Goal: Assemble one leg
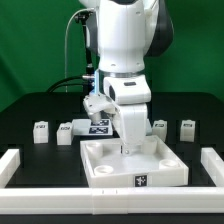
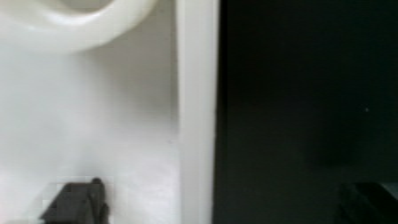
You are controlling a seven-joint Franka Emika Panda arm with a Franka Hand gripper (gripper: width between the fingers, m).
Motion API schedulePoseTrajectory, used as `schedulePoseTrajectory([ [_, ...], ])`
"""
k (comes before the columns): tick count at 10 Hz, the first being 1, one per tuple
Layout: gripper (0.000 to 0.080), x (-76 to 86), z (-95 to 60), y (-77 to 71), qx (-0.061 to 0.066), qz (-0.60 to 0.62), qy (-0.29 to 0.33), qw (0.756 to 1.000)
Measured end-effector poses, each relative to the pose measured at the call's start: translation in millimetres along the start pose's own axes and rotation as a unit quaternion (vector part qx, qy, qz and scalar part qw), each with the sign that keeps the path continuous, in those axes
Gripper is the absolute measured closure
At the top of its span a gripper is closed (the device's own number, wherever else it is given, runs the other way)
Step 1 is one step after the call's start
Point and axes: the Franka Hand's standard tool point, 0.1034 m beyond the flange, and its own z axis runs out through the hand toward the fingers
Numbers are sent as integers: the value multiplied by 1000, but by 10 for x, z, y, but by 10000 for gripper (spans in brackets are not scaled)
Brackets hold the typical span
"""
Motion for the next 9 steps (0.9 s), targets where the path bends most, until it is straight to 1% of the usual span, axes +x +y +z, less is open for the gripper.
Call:
schedulePoseTrajectory([
  [1,285,-6,-21,41,-2,6,-1,1000],
  [3,558,-9,-6,26,-1,7,-1,1000],
  [4,558,-9,-5,27,-1,7,-1,1000],
  [5,738,-10,-7,31,-2,7,-1,1000],
  [6,742,-11,-15,45,-5,7,-1,1000],
  [9,742,-12,-16,47,-5,7,-1,1000],
])
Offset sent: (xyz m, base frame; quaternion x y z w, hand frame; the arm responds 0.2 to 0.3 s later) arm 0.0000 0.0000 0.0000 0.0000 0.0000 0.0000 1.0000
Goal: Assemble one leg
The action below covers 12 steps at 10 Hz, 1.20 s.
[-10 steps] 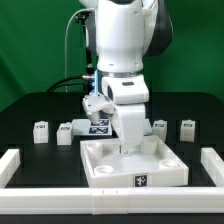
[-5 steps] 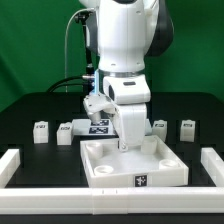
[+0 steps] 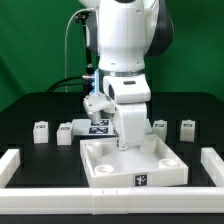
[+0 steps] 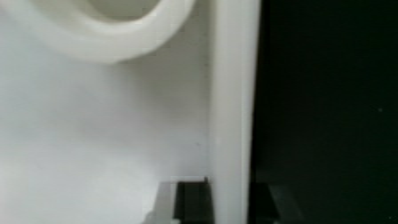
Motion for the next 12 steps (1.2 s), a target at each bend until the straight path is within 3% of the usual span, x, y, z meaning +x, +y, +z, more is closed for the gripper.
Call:
schedulePoseTrajectory([
  [4,742,9,-4,11,-1,6,0,1000],
  [12,742,474,-11,426,-22,101,9,995],
])
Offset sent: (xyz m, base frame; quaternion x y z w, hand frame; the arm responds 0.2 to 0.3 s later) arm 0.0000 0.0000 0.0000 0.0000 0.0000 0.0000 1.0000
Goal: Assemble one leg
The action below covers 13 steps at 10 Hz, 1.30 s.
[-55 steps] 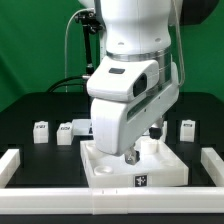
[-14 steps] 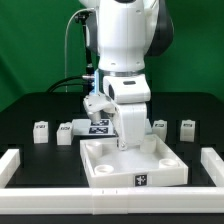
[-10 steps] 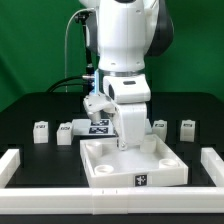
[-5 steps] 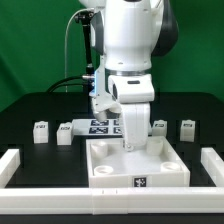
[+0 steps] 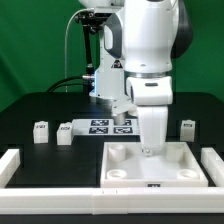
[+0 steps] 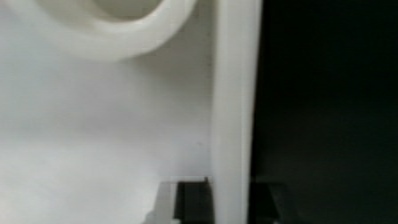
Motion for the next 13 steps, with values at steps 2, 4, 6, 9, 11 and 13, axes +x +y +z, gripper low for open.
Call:
schedulePoseTrajectory([
  [2,742,120,1,84,-2,1,3,1000],
  [4,742,200,3,139,-4,-8,6,1000],
  [6,742,171,4,128,0,-38,8,999],
  [9,643,165,13,120,1,-28,8,1000],
  [11,368,163,17,117,1,-27,8,1000],
  [13,208,161,21,115,2,-27,8,1000],
])
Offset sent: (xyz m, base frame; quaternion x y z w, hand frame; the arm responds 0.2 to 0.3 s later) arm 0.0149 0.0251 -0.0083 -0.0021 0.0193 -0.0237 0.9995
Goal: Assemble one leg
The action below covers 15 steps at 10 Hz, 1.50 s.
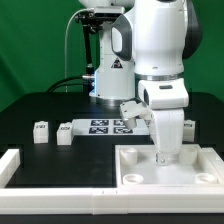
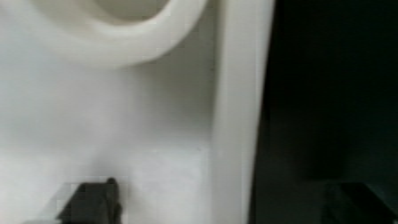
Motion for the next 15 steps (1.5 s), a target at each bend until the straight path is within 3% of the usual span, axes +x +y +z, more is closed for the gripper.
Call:
schedulePoseTrajectory([
  [1,166,-1,1,0,0,0,0,1000],
  [7,150,-2,0,-2,0,1,0,1000],
  [11,150,140,-390,-331,-15,100,-12,995],
  [15,150,150,-397,-339,-15,117,-12,993],
])
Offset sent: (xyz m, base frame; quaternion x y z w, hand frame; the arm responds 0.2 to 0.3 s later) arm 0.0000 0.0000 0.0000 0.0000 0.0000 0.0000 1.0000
